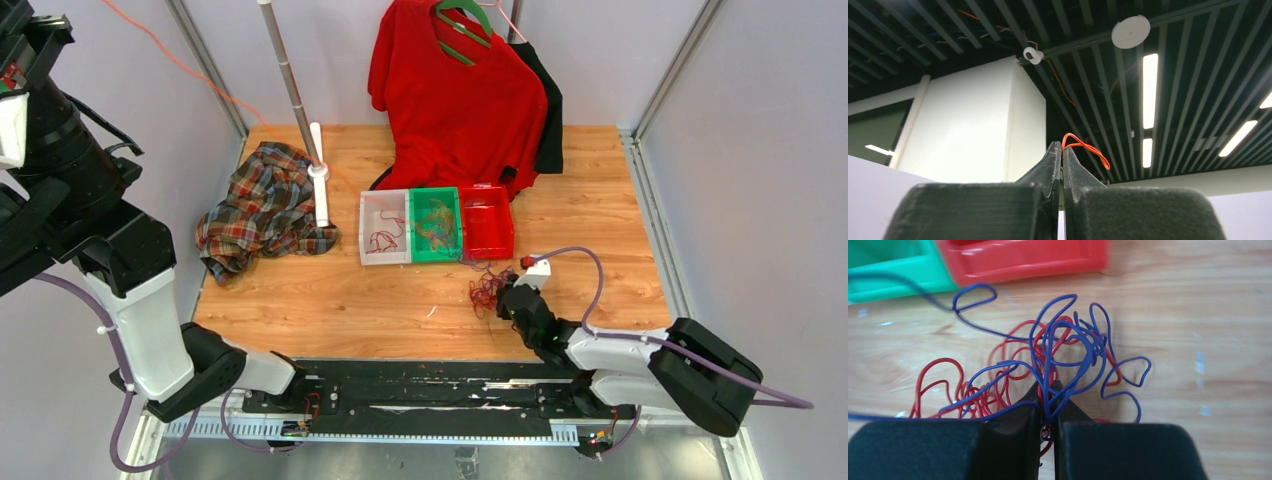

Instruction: Untangle the cables

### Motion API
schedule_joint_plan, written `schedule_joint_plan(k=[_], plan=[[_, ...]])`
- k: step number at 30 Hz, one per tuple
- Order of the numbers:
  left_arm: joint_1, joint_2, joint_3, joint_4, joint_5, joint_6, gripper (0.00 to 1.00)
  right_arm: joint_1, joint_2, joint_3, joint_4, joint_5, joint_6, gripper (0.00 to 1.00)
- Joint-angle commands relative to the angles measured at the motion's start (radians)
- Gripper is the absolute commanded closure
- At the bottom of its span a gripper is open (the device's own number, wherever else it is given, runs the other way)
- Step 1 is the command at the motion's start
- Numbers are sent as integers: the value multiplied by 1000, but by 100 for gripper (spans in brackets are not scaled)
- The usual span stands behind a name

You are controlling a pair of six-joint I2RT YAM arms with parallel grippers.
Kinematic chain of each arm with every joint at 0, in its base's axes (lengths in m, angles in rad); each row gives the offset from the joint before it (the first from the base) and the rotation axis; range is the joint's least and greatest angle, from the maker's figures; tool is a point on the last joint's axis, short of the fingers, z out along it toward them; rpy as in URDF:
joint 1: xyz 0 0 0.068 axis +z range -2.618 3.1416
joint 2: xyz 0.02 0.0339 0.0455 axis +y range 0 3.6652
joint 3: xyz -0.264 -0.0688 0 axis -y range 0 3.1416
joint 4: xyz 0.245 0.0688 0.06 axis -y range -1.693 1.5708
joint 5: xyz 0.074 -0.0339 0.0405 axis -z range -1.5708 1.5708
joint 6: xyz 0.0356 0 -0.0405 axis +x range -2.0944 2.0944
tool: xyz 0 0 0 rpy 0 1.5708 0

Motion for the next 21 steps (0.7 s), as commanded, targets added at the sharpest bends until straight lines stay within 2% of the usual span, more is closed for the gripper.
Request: schedule_joint_plan(k=[1,3,6,8,13,18,20,21], plan=[[-6,-8,11,121,-17,92,99,-58,-49,22,-364,174,179,99],[-6,0,23,143,-12,106,99,-86,-53,30,-462,200,245,99],[-6,24,81,135,-14,116,99,-203,-73,-22,-484,133,346,99],[-6,19,73,146,-9,132,99,-219,-100,-42,-468,117,352,99],[-6,29,88,183,12,204,99,-227,-141,8,-556,158,328,99],[-6,49,123,201,25,269,99,-289,-142,24,-598,126,355,99],[-6,-1,41,77,16,209,99,-292,-152,45,-568,88,279,99],[-6,-54,-64,40,26,187,100,-290,-164,64,-572,69,252,99]])
